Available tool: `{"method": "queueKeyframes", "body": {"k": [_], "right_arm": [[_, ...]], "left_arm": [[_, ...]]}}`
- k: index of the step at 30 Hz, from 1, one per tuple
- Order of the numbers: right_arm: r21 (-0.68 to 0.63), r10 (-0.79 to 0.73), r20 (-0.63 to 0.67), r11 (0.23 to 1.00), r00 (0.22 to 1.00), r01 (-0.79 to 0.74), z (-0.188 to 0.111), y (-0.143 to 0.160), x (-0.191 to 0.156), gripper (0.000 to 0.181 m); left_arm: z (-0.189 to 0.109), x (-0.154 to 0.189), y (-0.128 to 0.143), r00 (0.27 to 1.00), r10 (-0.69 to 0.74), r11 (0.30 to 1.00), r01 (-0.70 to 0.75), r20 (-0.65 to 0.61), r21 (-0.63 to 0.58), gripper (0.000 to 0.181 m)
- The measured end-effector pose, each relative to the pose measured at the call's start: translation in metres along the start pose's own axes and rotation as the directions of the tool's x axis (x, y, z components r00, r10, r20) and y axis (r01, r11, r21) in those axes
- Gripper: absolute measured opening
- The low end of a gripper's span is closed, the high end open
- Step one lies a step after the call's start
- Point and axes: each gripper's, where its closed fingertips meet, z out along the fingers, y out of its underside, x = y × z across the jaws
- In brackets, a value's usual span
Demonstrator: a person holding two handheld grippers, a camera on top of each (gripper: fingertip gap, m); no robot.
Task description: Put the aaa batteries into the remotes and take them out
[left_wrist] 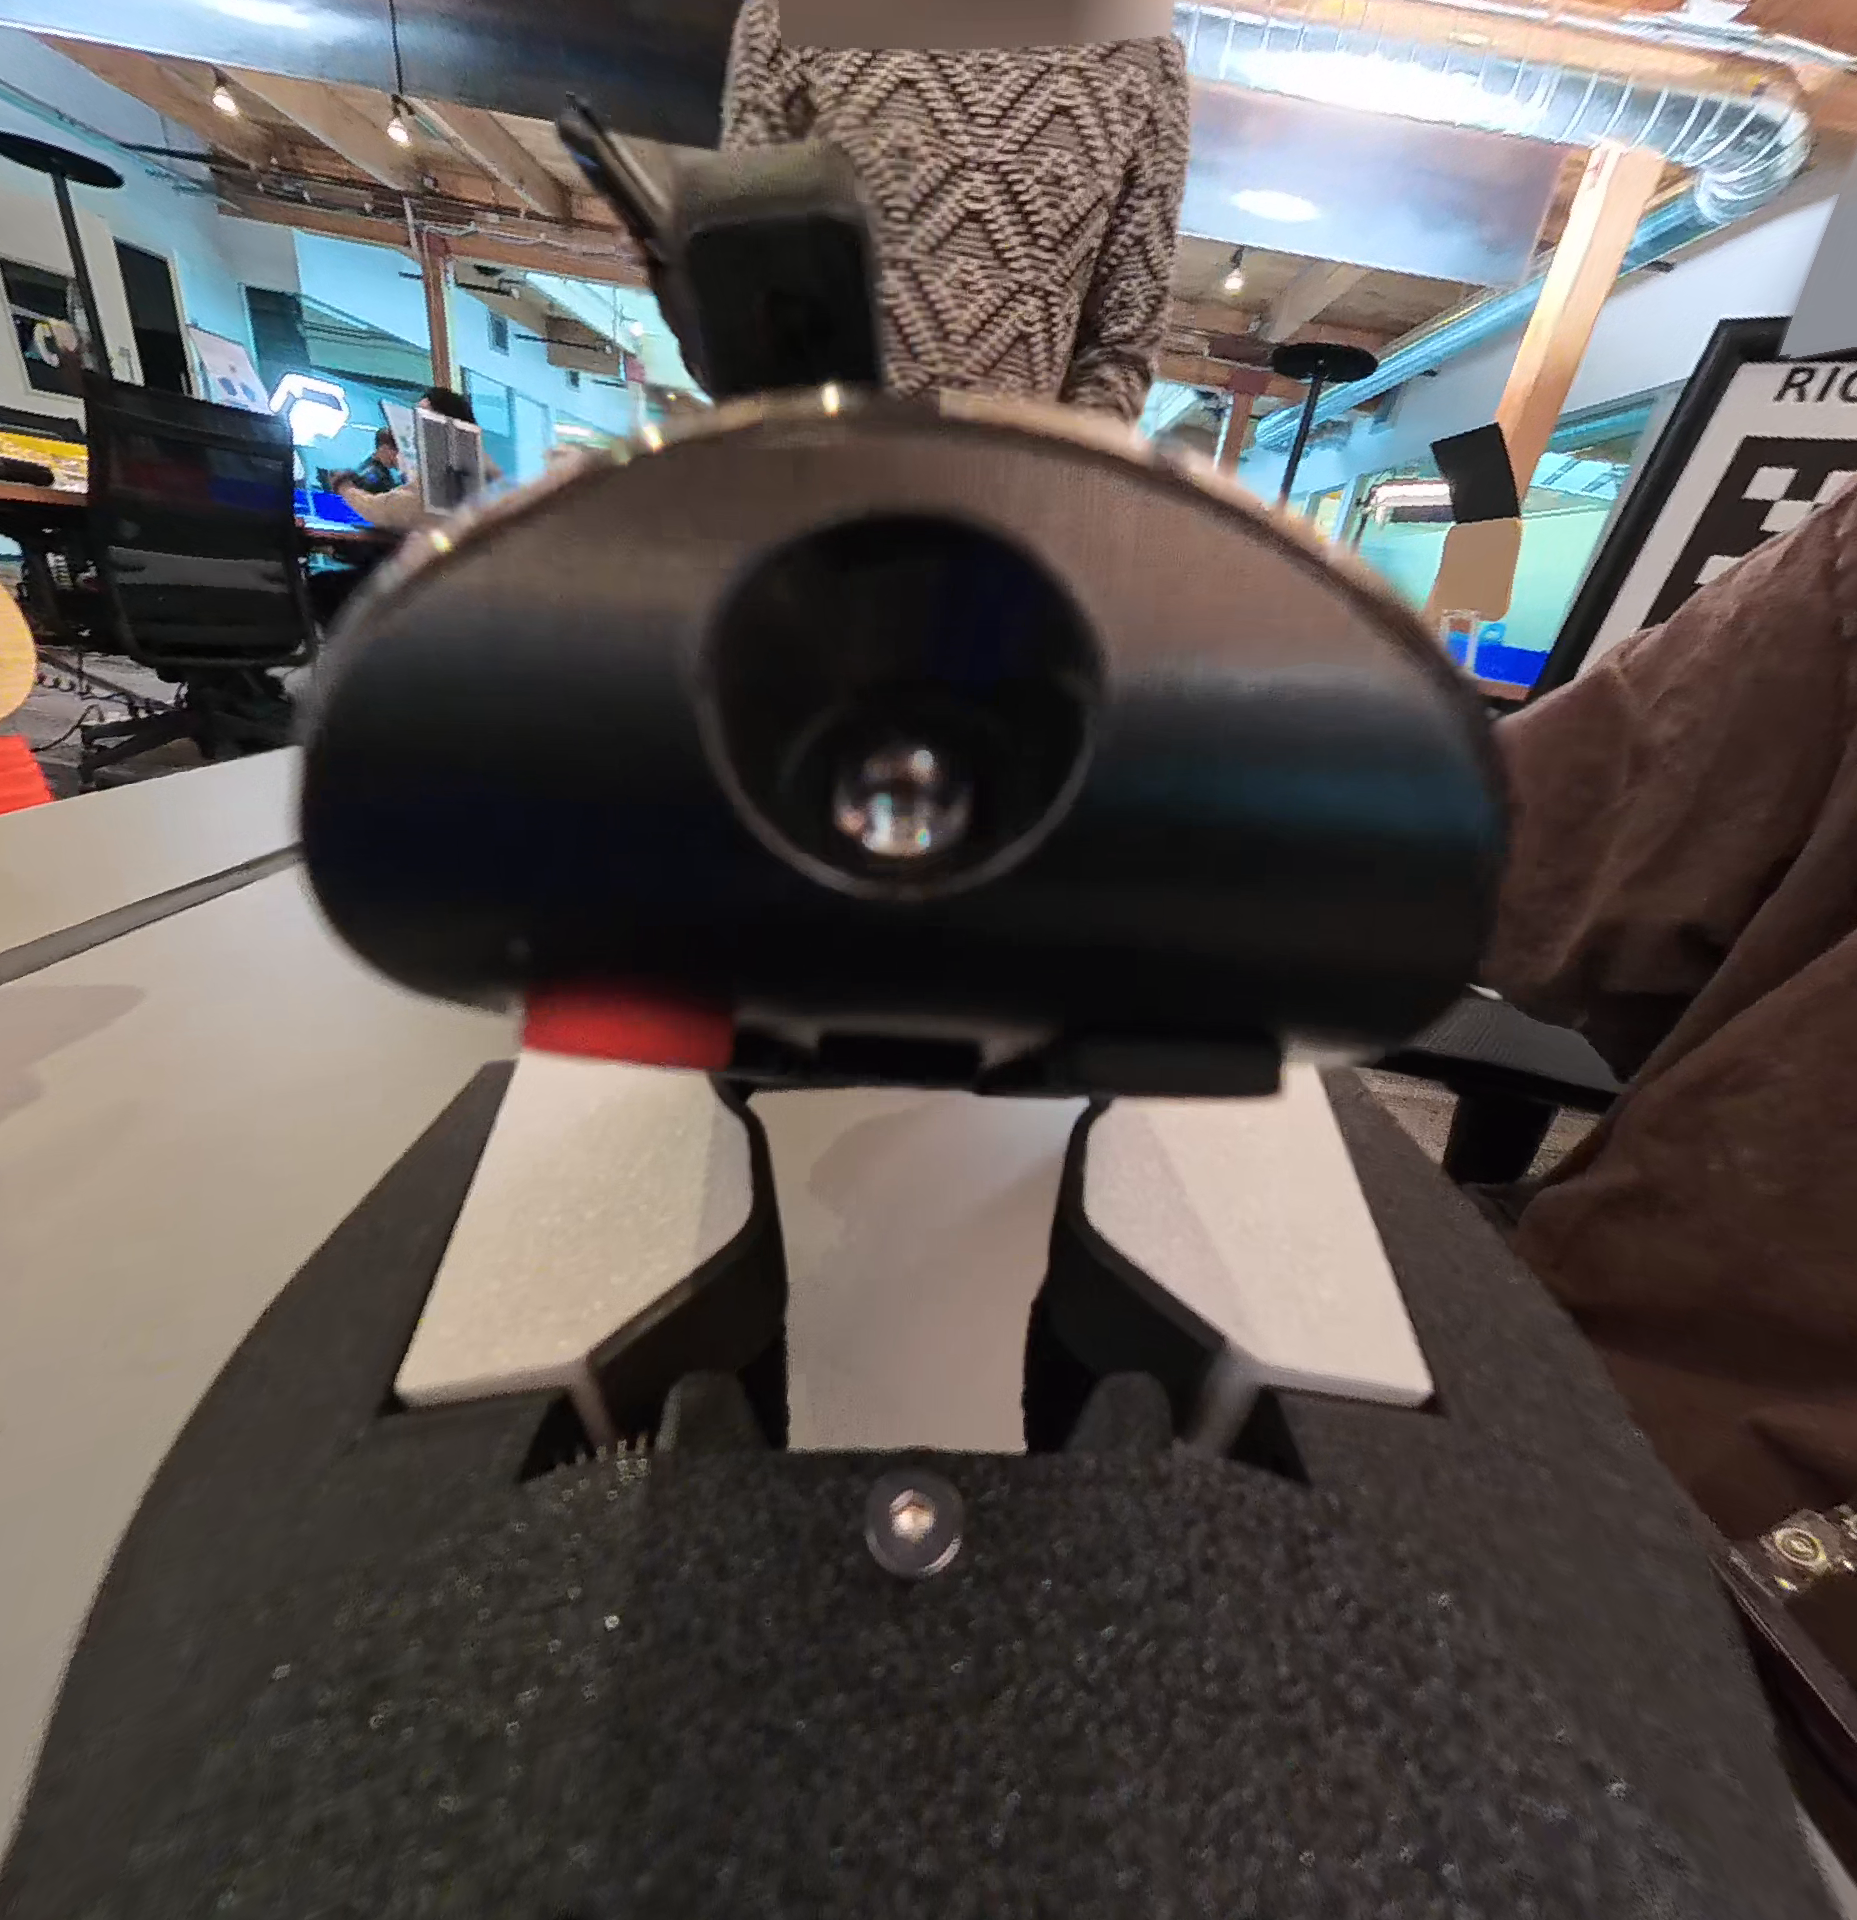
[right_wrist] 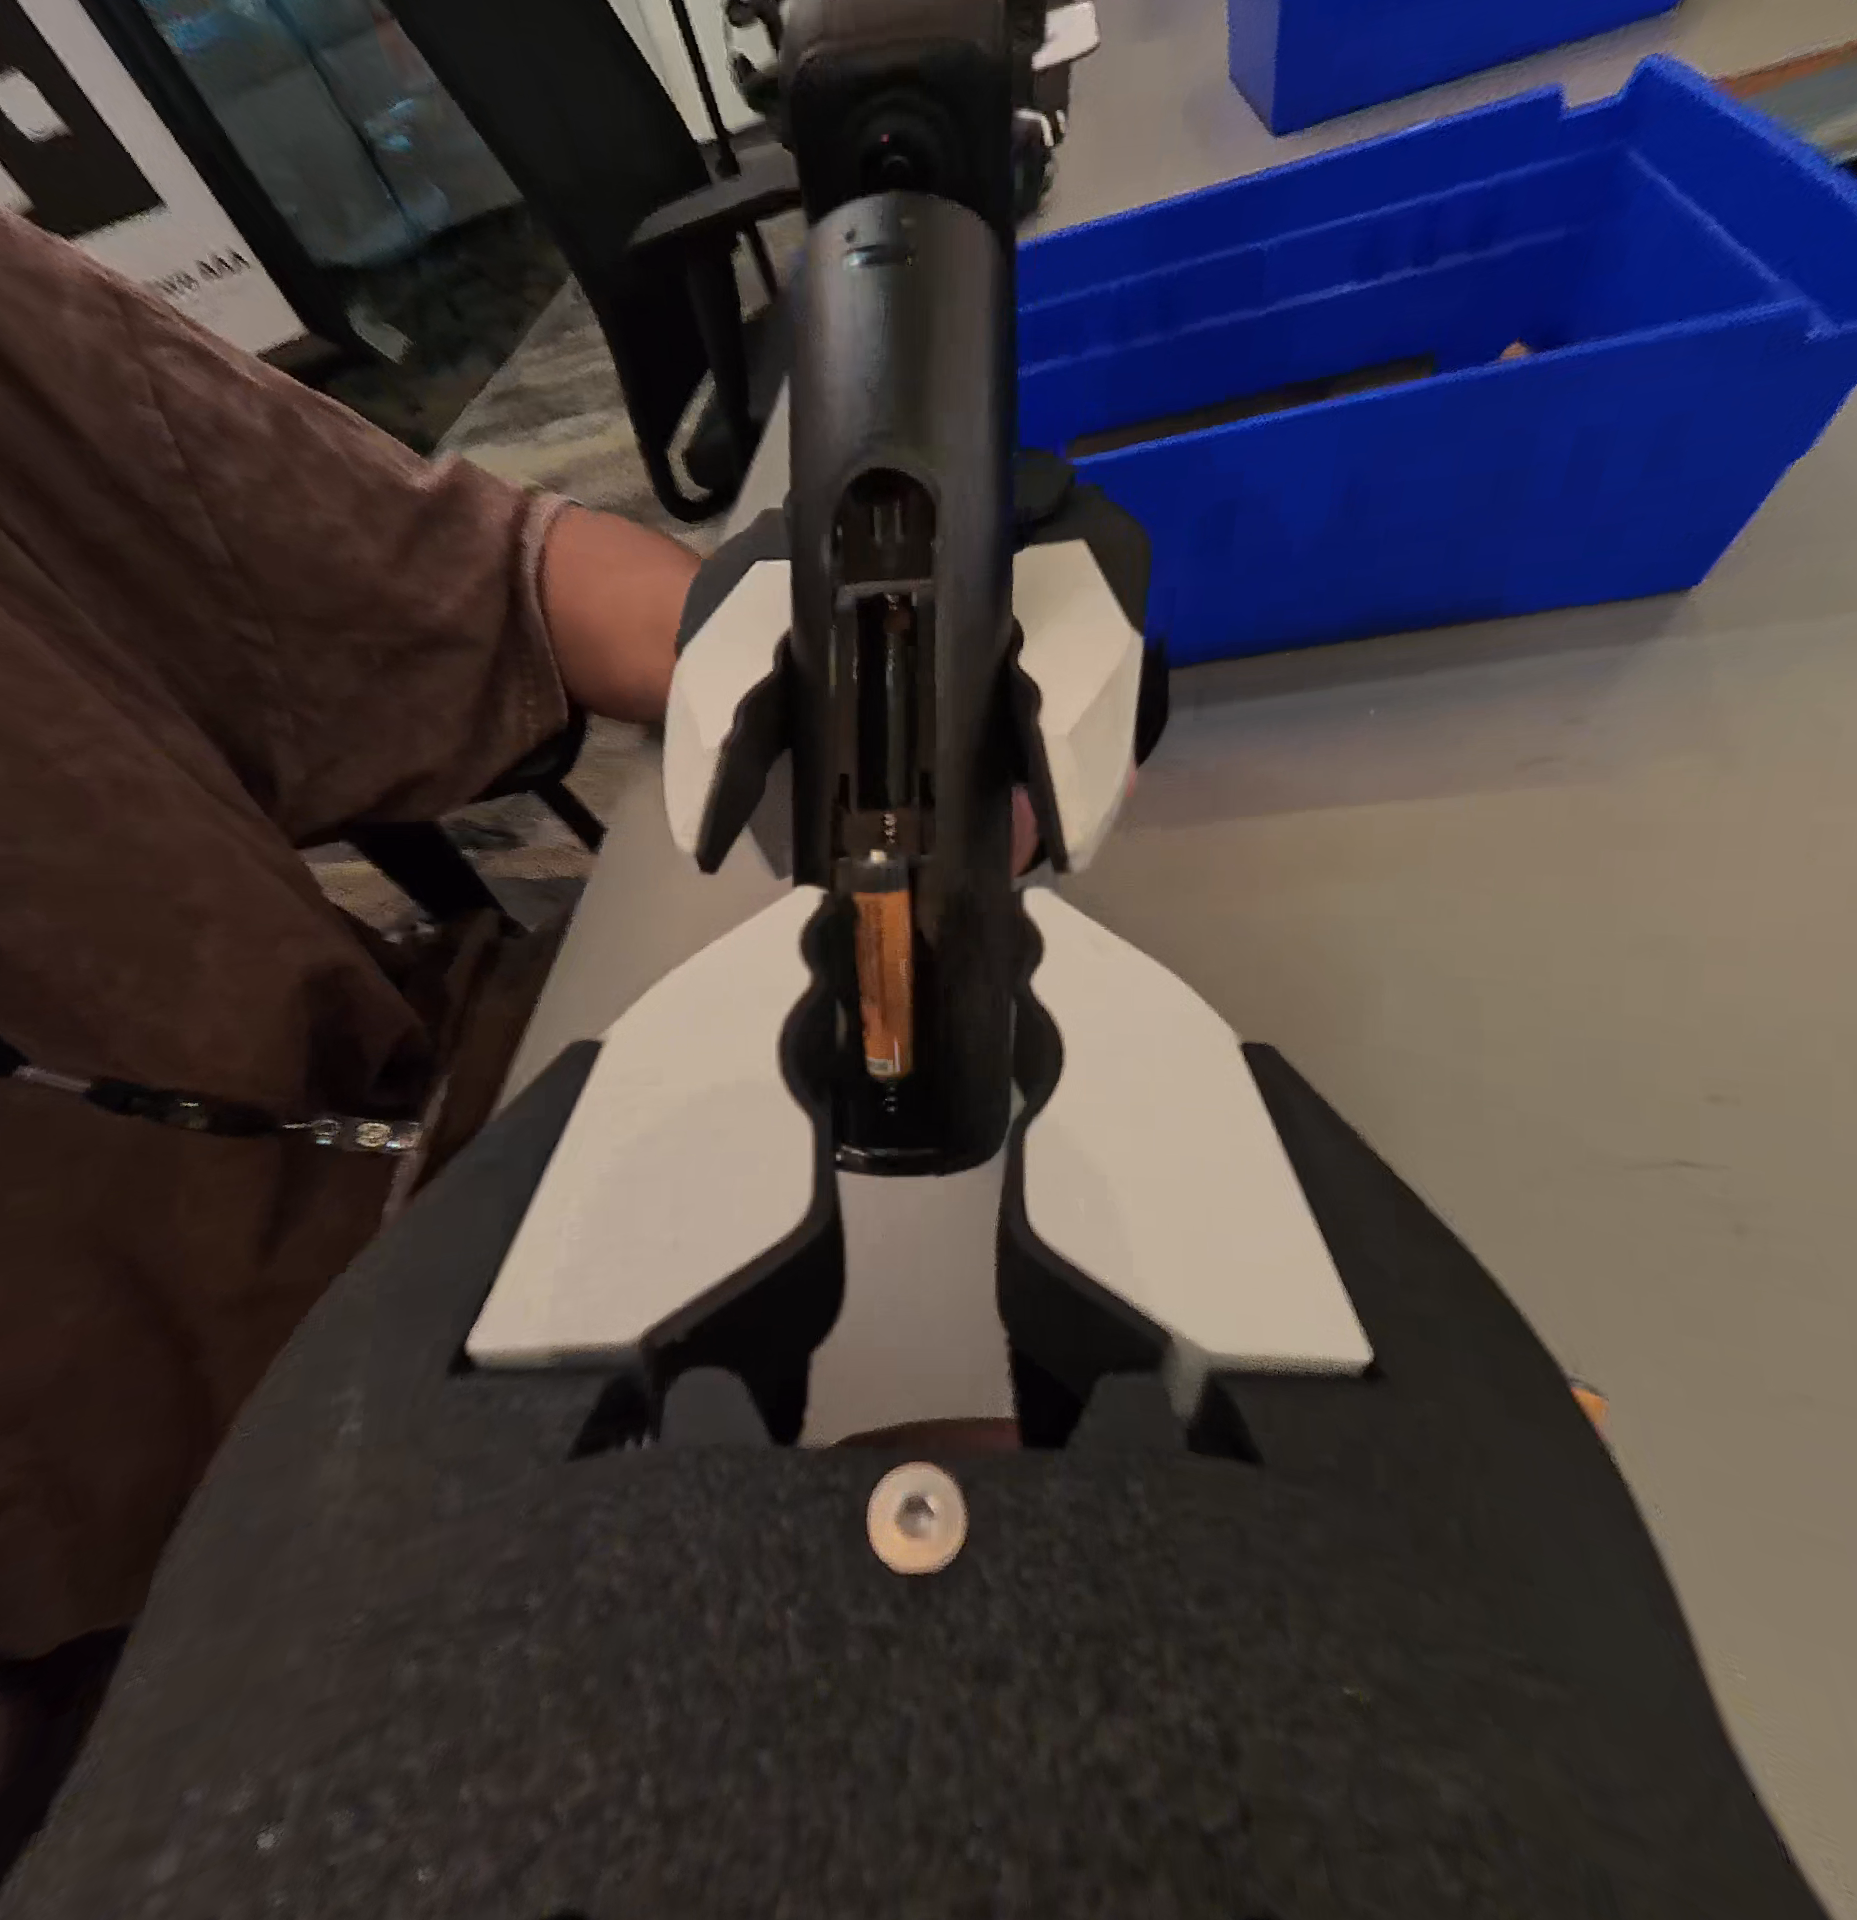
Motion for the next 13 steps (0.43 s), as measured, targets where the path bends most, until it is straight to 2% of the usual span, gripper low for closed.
{"method": "queueKeyframes", "body": {"k": [3, 9, 13], "right_arm": [[0.000, 0.160, 0.164, 0.987, 0.973, -0.163, 0.004, 0.010, -0.005, 0.047], [0.028, 0.330, 0.447, 0.924, 0.831, -0.382, 0.007, 0.011, -0.021, 0.044], [0.062, 0.368, 0.489, 0.890, 0.791, -0.452, 0.008, 0.008, -0.020, 0.046]], "left_arm": [[0.000, 0.007, -0.003, 0.999, 0.012, 1.000, -0.012, -0.035, 0.005, 0.060], [0.002, 0.014, 0.000, 0.997, 0.054, 0.998, -0.055, -0.051, -0.025, 0.059], [0.002, 0.012, 0.005, 0.996, 0.086, 0.994, -0.088, -0.034, -0.059, 0.059]]}}
